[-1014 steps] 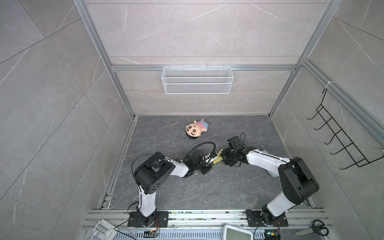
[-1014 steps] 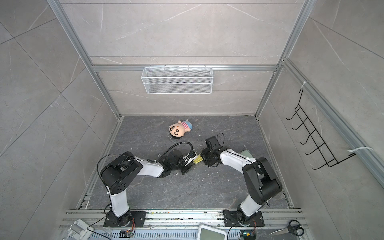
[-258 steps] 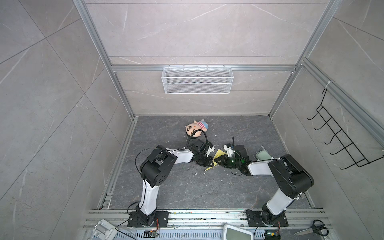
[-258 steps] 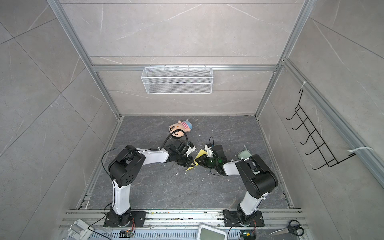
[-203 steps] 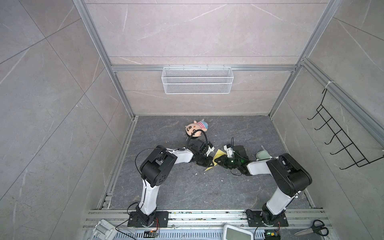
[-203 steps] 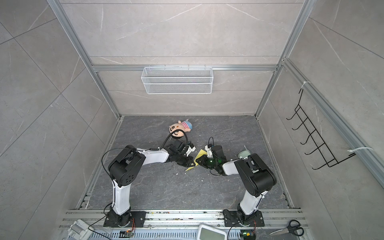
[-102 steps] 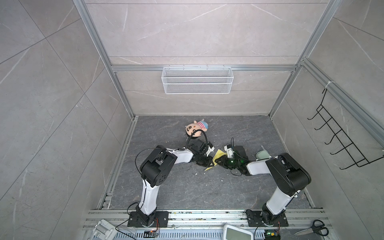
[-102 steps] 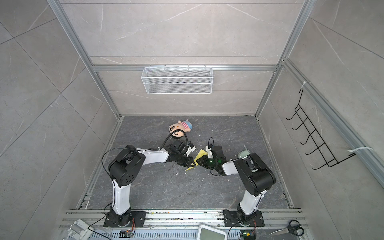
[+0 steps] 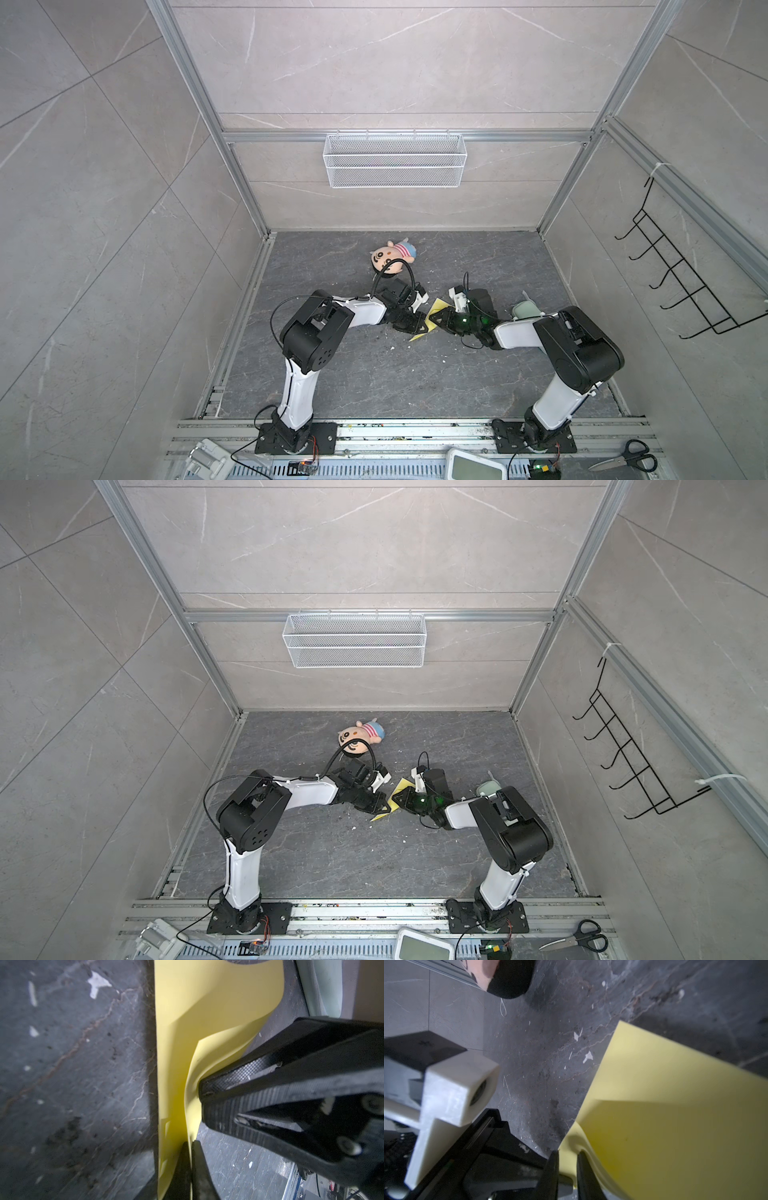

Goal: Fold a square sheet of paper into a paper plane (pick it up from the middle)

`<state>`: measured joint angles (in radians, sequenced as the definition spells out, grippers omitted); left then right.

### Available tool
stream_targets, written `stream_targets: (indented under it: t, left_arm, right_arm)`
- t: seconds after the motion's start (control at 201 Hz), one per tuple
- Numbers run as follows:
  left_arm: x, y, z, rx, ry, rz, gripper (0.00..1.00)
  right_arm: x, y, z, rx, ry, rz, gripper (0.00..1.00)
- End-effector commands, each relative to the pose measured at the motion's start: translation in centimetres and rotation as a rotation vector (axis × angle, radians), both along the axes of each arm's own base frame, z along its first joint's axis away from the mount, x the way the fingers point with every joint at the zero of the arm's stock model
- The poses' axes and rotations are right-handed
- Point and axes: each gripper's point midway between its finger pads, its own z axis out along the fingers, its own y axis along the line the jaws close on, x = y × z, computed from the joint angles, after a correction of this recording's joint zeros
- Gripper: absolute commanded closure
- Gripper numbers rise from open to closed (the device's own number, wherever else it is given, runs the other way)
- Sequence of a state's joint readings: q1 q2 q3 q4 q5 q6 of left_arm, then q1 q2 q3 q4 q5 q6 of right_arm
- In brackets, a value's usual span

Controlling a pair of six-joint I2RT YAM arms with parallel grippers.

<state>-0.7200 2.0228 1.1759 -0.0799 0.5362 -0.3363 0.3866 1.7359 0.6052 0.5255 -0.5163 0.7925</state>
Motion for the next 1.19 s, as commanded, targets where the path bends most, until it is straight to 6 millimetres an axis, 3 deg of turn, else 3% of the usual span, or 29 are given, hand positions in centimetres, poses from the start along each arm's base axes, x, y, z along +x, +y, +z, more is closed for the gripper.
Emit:
stream_targets:
  t: [0.0, 0.433, 0.851, 1.185]
  left_arm:
    - [-1.7, 2.2, -3.8, 0.129, 0.090, 0.001, 0.96]
    - [-1.5, 2.2, -3.2, 0.129, 0.085, 0.012, 0.90]
    - [-1.1, 2.4, 1.1, 0.033, 0.092, 0.061, 0.68]
    - [-1.5, 3.2, 1.0, 0.002, 0.153, 0.093, 0.82]
  right_arm:
    - [0.8, -0.6, -0.7, -0.014, 0.011, -0.040, 0.80]
    - [-0.3, -2.0, -3.2, -0.077, 0.081, -0.071, 0.81]
    - [-1.0, -2.3, -4.5, -0.096, 0.121, -0.072, 0.81]
    - [-0.9, -2.4, -4.5, -0.100, 0.123, -0.074, 0.82]
